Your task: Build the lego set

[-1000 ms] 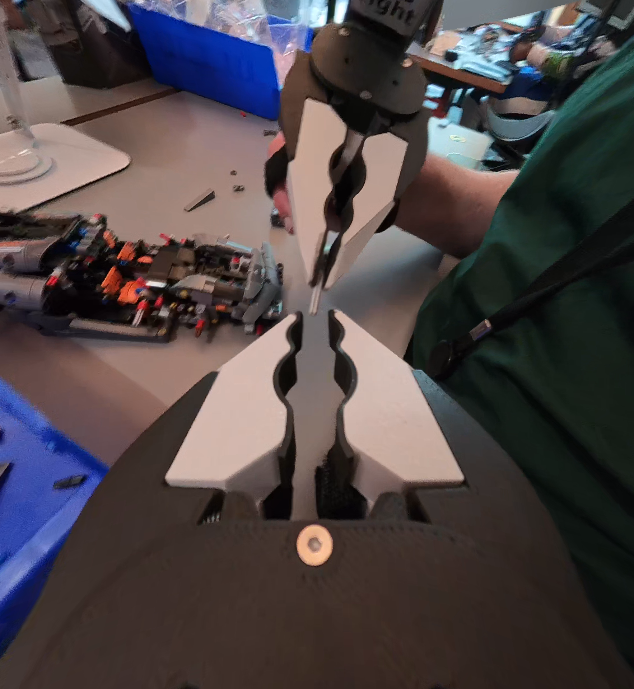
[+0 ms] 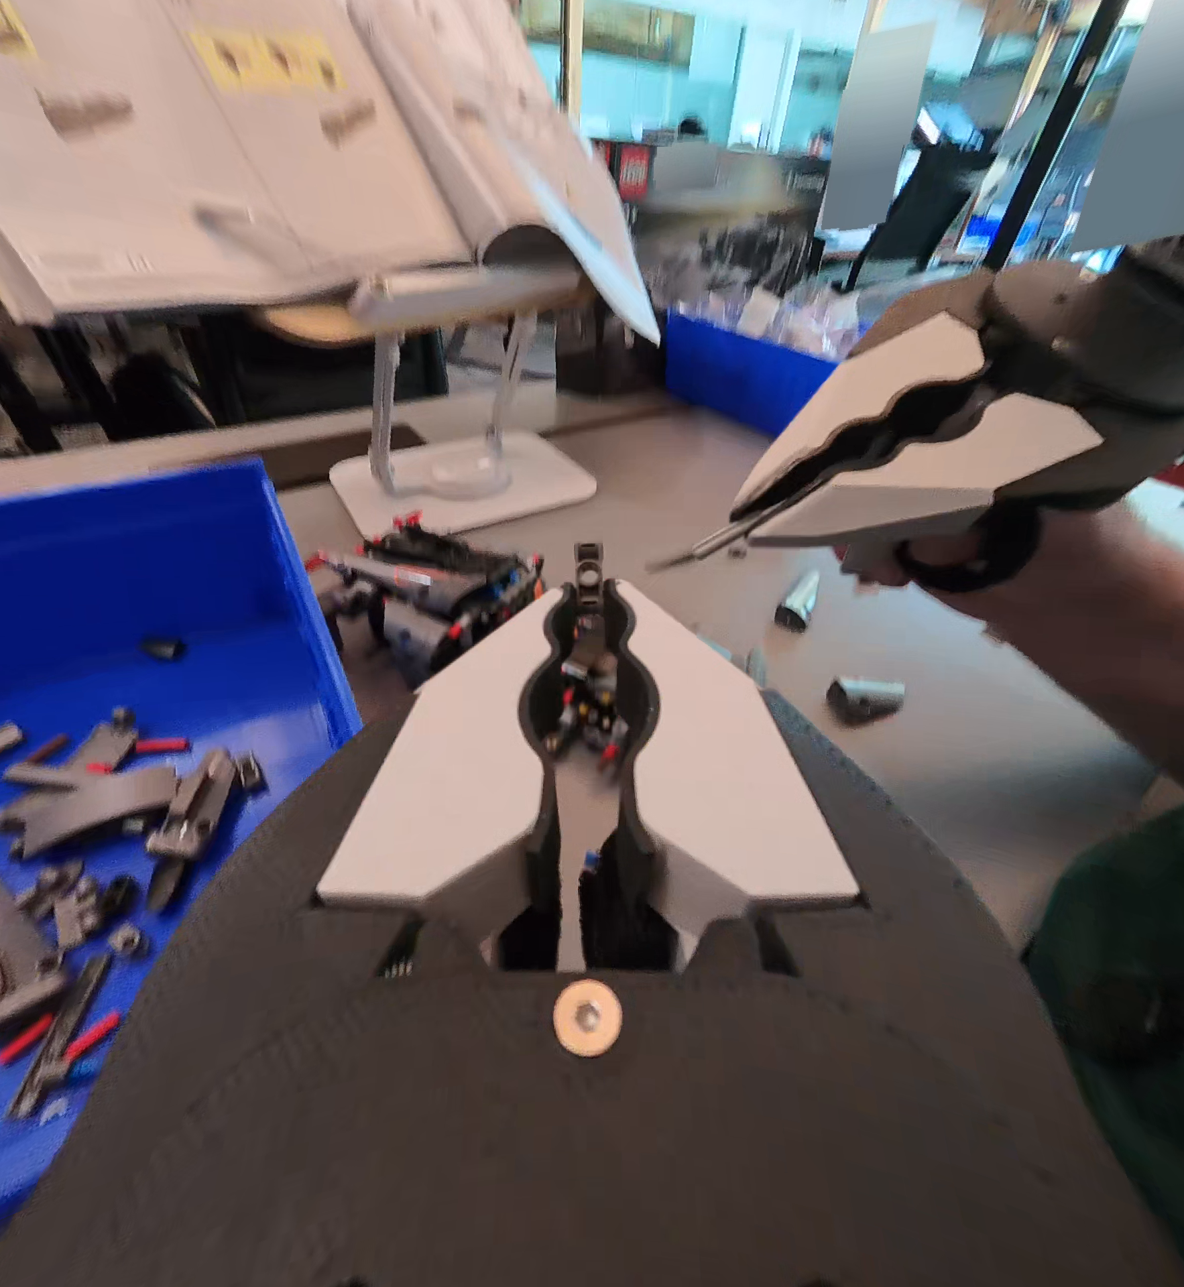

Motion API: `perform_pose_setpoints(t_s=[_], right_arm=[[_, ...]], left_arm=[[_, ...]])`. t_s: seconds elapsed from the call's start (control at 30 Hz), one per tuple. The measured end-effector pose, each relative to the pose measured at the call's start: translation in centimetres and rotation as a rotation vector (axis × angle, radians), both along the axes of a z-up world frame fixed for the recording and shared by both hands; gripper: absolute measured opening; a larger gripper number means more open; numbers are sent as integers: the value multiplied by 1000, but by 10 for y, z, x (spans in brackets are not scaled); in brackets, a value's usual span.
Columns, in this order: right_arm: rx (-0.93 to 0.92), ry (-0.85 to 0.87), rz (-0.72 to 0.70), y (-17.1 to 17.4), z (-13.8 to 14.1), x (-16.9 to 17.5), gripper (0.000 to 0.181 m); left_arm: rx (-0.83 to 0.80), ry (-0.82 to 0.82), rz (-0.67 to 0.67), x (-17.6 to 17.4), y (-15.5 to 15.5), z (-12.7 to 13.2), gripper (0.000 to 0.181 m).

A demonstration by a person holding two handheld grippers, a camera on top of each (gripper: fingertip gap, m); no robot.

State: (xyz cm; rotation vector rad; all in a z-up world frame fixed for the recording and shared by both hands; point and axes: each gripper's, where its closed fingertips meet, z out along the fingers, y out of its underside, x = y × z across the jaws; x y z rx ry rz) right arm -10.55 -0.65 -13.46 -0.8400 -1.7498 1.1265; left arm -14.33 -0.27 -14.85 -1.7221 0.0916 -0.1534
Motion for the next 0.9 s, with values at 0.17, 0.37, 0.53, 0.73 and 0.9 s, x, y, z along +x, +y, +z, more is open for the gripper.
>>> perform_pose_setpoints(t_s=[0.17,0.37,0.53,0.73,0.9], right_arm=[[49,68,-95,10,29,-14,2],[84,119,-158,13,44,-25,2],[72,191,-200,20,61,-23,1],[69,222,-206,25,68,-25,0],[52,225,-220,31,65,-27,1]], left_arm=[[150,-24,10,3,17,41,5],[204,30,73,-4,23,59,5],[233,29,96,-10,21,65,5],[240,17,80,-4,27,65,5],[237,30,84,-2,30,65,5]])
